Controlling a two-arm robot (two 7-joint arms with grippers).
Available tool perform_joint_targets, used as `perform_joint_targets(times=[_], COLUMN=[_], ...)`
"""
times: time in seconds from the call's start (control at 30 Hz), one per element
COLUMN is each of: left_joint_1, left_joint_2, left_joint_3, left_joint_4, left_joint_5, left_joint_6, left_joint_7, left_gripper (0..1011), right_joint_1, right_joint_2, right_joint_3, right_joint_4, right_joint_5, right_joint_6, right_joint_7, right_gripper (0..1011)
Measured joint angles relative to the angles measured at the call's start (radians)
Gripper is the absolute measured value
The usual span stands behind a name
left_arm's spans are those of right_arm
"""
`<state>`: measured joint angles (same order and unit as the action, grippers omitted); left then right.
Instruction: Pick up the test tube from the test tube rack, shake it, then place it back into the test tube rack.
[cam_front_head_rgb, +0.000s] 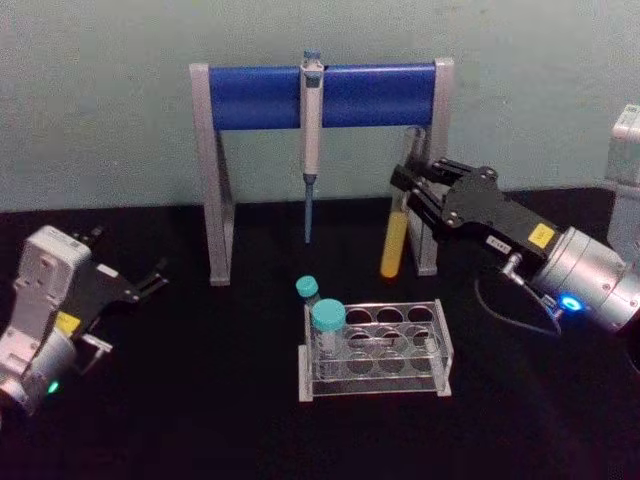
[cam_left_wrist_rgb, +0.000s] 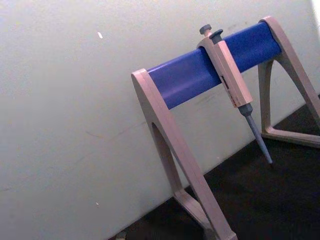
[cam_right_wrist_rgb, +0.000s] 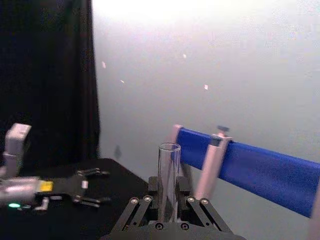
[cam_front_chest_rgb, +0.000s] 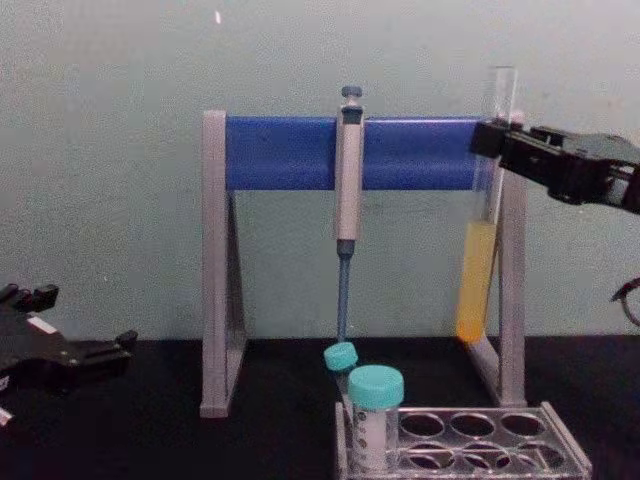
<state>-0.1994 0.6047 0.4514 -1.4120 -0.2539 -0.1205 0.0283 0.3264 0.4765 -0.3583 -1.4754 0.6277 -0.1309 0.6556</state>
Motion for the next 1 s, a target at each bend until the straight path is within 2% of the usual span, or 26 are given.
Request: perform_joint_targets(times=[0.17, 0.37, 0.6, 1.0], left_joint_1=[0.000, 0.000, 0.000, 0.000], left_joint_2=[0.000, 0.000, 0.000, 0.000], left_joint_3=[0.000, 0.000, 0.000, 0.000], left_joint_4=[0.000, 0.000, 0.000, 0.000], left_joint_5=[0.000, 0.000, 0.000, 0.000], left_joint_6=[0.000, 0.000, 0.000, 0.000], left_joint_7=[0.000, 0.000, 0.000, 0.000], left_gripper=[1001, 1001, 1001, 1001], right_joint_1=[-0.002, -0.027, -0.048, -0.033], right_joint_2=[0.010, 0.054, 0.076, 0.062], right_joint_3=[-0.010, -0.016, -0.006, -0.025], right_joint_4=[0.000, -0.025, -0.036, 0.000], right_joint_5=[0.044, 0.080, 0.085, 0.063], right_joint_6=[-0.003, -0.002, -0.010, -0.029], right_joint_7=[0.050, 0.084, 0.056, 0.050], right_gripper=[230, 232, 230, 230])
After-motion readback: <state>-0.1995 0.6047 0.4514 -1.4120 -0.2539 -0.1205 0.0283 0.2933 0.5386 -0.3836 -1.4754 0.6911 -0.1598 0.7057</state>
